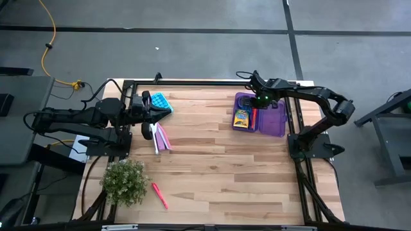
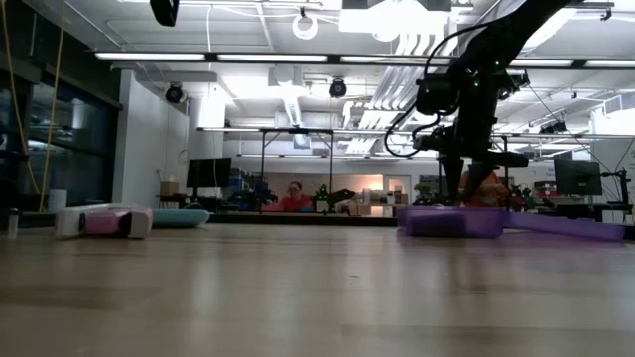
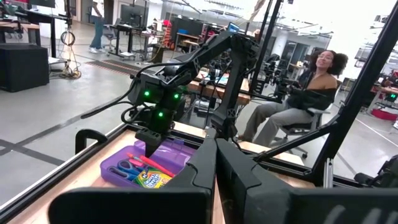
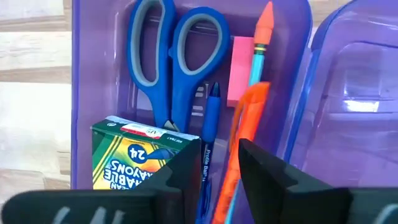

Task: Pack school essentials
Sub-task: Put the pink pen into the violet supply box

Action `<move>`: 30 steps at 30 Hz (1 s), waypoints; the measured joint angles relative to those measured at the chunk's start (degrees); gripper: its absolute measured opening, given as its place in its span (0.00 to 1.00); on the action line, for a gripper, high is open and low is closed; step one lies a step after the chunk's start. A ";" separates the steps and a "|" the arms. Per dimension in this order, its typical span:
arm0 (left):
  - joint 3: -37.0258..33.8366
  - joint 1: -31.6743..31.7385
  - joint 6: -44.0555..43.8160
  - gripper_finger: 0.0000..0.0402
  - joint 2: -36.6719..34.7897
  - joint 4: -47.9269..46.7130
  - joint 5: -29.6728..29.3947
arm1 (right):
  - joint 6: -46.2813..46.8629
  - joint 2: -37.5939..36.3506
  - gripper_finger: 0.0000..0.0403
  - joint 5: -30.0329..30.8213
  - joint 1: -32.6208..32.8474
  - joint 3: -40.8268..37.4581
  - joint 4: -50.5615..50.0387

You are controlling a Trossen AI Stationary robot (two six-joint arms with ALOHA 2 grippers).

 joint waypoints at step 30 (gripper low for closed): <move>0.00 0.00 -1.49 0.00 0.00 -0.02 1.09 | -41.81 -46.47 0.28 5.59 38.42 -23.54 59.38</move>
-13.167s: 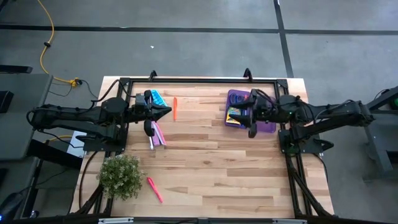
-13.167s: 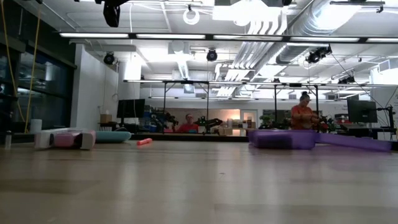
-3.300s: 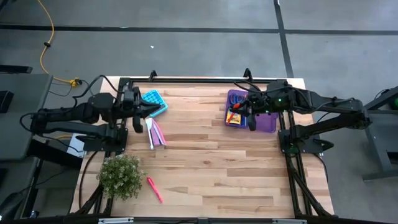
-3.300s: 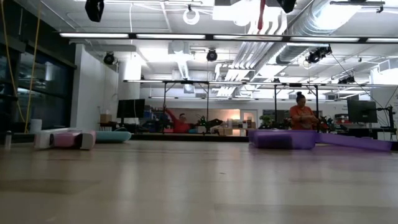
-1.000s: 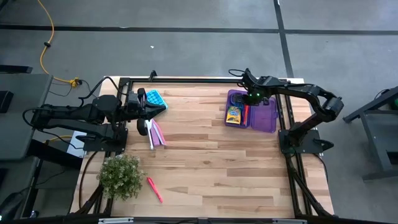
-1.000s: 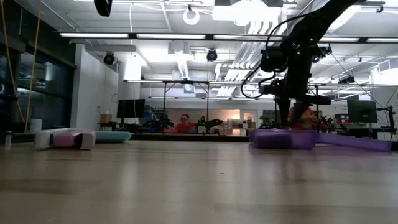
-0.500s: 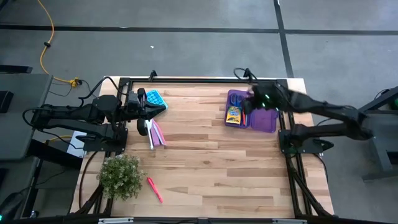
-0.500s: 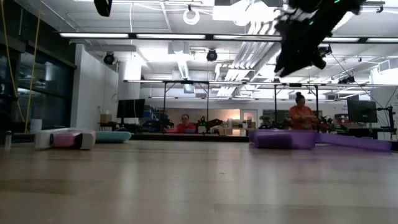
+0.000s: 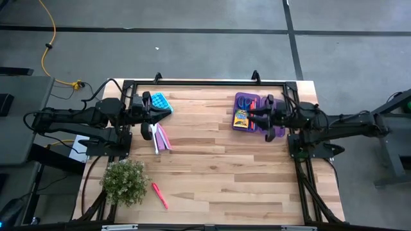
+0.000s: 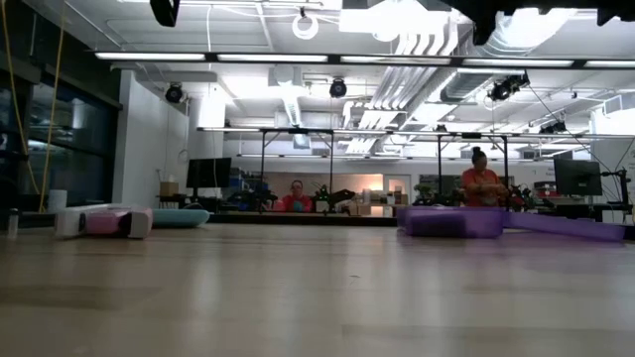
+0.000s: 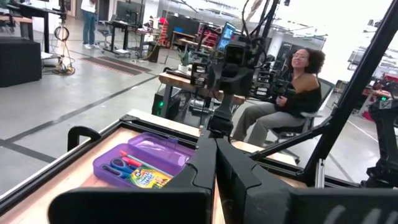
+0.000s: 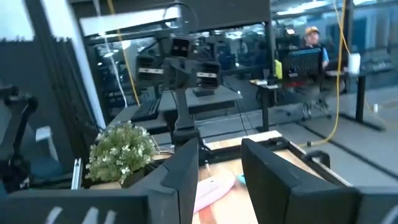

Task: Pack school essentials
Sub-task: Put the pink pen into the violet supply box

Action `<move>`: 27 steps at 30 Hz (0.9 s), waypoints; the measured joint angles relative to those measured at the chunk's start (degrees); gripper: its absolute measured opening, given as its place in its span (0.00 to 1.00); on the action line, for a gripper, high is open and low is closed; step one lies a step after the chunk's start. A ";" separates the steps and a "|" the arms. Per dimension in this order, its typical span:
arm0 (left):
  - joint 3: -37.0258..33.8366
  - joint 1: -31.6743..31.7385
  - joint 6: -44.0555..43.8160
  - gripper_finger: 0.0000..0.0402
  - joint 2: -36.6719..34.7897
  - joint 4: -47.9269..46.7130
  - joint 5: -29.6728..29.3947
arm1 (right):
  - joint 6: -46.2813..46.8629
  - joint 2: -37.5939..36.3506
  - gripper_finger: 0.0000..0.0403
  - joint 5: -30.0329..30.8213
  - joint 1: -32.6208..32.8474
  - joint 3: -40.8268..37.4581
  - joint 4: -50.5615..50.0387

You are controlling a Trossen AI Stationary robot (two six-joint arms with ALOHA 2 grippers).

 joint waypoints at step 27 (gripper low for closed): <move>18.50 -5.36 -2.38 0.28 15.34 -14.76 8.80 | -4.51 0.00 0.04 0.07 1.03 0.22 -1.82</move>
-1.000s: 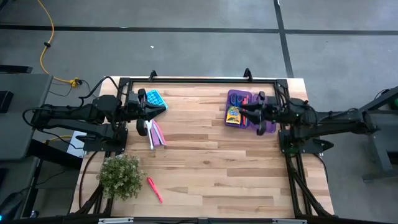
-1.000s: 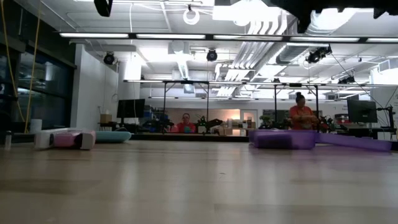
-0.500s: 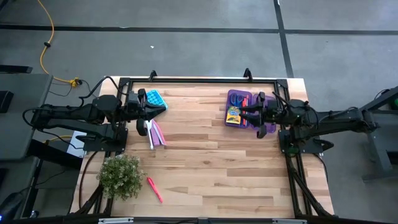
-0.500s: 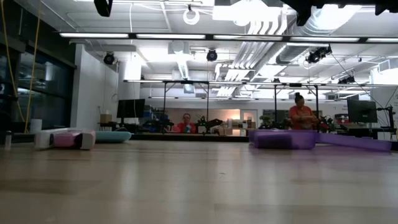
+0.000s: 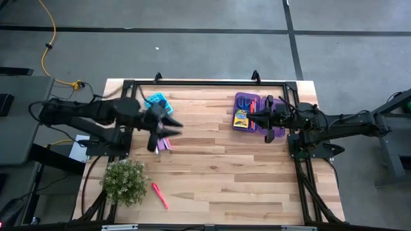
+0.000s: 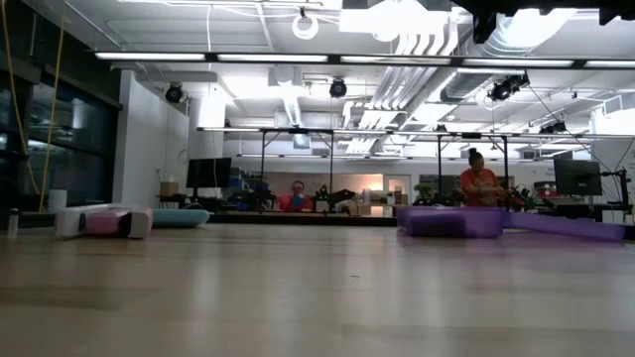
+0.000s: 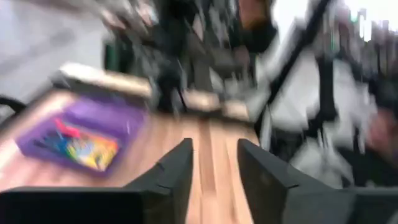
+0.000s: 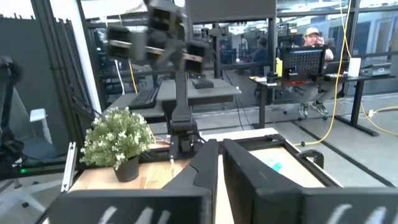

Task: Pack school essentials
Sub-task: Put the pink pen into the violet supply box

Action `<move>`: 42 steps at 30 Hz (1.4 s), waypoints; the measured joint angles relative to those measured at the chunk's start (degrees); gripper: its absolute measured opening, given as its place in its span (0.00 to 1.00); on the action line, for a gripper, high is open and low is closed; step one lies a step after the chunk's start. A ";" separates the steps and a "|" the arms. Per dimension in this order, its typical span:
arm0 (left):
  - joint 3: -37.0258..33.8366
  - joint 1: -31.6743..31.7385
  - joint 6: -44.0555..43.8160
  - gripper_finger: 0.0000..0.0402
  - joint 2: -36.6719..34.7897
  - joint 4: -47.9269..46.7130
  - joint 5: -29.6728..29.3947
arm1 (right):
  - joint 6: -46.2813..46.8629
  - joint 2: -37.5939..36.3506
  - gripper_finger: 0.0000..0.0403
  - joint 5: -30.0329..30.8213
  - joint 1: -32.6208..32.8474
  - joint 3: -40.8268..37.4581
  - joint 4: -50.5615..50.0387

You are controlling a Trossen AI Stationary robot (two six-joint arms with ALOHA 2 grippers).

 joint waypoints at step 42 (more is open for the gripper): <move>35.51 -40.56 13.01 0.52 66.31 -48.35 2.64 | 3.73 0.02 0.00 3.50 -0.02 0.02 -10.95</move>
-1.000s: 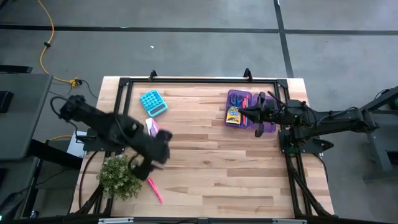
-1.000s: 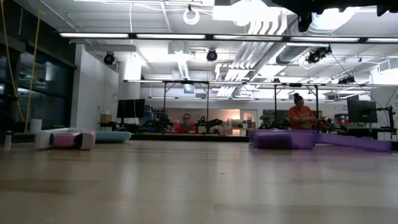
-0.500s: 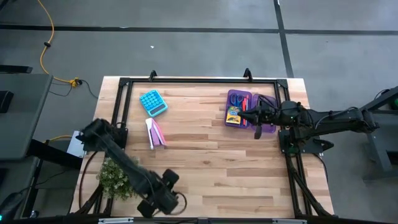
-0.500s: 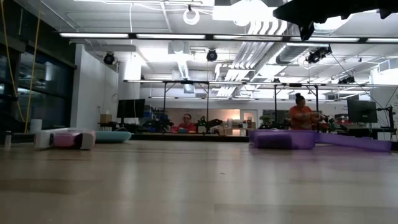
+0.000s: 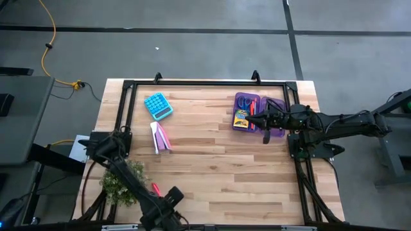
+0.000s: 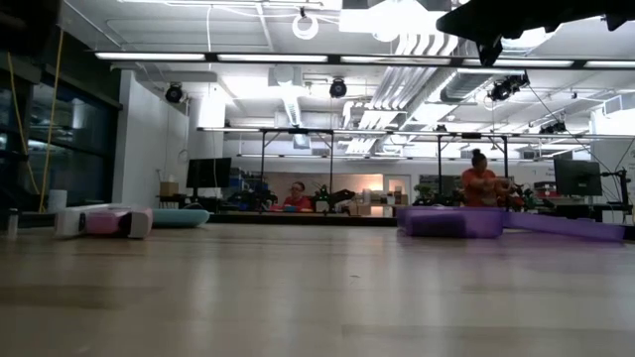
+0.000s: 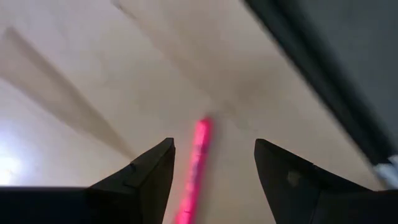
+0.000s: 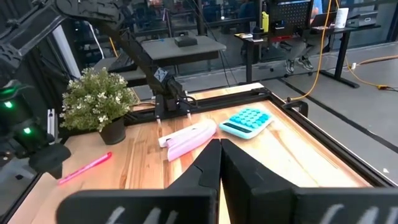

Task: Pack school essentials
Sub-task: Put the pink pen into the violet supply box

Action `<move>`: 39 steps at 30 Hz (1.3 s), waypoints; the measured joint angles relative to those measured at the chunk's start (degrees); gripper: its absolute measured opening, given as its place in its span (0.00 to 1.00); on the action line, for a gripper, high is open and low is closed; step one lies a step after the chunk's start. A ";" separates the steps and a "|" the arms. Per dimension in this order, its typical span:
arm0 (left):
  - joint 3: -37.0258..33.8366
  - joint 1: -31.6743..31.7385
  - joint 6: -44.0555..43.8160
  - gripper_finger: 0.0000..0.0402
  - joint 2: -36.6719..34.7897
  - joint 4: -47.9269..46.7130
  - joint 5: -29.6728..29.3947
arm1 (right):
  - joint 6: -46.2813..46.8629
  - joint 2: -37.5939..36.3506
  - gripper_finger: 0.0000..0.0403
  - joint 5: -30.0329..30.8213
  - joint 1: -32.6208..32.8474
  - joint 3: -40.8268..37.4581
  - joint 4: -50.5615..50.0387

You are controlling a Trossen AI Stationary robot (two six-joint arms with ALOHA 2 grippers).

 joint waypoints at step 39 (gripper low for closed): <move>-11.25 3.82 6.21 0.03 -1.29 9.97 0.95 | 0.17 0.00 0.00 -0.11 0.00 0.00 -1.34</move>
